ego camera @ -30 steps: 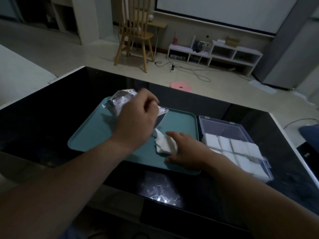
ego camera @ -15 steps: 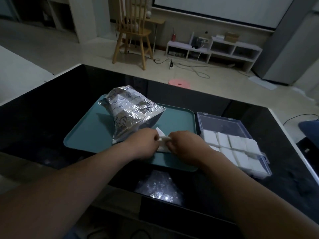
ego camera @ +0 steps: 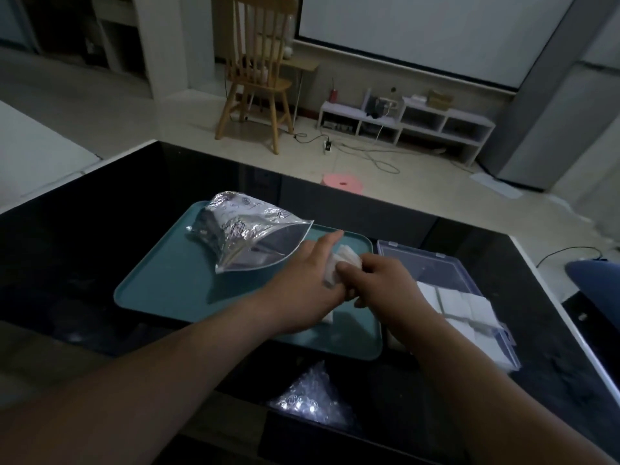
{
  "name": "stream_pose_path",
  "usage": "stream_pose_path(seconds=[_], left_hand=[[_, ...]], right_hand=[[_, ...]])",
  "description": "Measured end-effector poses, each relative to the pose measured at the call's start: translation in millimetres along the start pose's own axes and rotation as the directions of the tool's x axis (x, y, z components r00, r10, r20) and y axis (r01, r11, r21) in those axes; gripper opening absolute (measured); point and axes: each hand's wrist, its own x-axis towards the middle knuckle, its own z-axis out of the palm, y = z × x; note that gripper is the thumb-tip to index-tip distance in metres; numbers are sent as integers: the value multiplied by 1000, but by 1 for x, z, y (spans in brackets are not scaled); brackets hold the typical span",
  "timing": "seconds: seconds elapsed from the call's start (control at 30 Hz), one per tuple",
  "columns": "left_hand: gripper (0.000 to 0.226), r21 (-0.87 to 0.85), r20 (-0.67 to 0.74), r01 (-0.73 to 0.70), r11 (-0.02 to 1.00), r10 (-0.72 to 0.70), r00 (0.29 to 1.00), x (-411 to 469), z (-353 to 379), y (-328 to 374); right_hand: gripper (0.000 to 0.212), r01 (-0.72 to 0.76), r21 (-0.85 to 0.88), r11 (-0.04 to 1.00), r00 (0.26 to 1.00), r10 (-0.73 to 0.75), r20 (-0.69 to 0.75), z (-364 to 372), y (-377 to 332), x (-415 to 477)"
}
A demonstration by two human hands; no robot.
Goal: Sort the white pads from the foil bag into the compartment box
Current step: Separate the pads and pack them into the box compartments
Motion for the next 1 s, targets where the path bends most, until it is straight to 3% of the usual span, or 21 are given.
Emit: stream_pose_path(seconds=[0.13, 0.3, 0.43, 0.53, 0.63, 0.73, 0.77, 0.83, 0.9, 1.0], left_hand=[[67, 366, 63, -296, 882, 294, 954, 6, -4, -14], [52, 401, 117, -351, 846, 333, 936, 7, 1, -10], [46, 222, 171, -194, 956, 158, 972, 8, 5, -8], [34, 70, 53, -43, 997, 39, 998, 7, 5, 1], [27, 95, -45, 23, 995, -19, 999, 6, 2, 7], [26, 141, 40, 59, 988, -65, 997, 3, 6, 8], [35, 103, 95, 68, 992, -77, 992, 1, 7, 8], [72, 8, 182, 51, 999, -52, 982, -3, 9, 6], [77, -124, 209, 51, 991, -25, 978, -2, 5, 3], [38, -424, 201, 232, 876, -159, 967, 2, -9, 7]], right_hand=[[23, -70, 109, 992, 995, 62, 74, -6, 6, 0], [31, -134, 238, 962, 984, 100, 151, -12, 11, -1], [31, -294, 405, 866, 938, 180, 297, -14, 15, -2], [31, -331, 459, 825, 936, 224, 271, -13, 14, -2], [34, -186, 246, 951, 982, 177, 60, -11, 6, -7], [40, -64, 12, 998, 998, 64, -17, -1, -3, -11], [41, -54, -30, 998, 998, 53, -18, 4, -5, -12], [42, -49, -95, 994, 999, 47, -23, 12, -6, -12], [41, -67, -20, 998, 998, 67, 11, 12, -10, -13], [41, -135, 256, 957, 991, 123, 62, 0, -16, -12]])
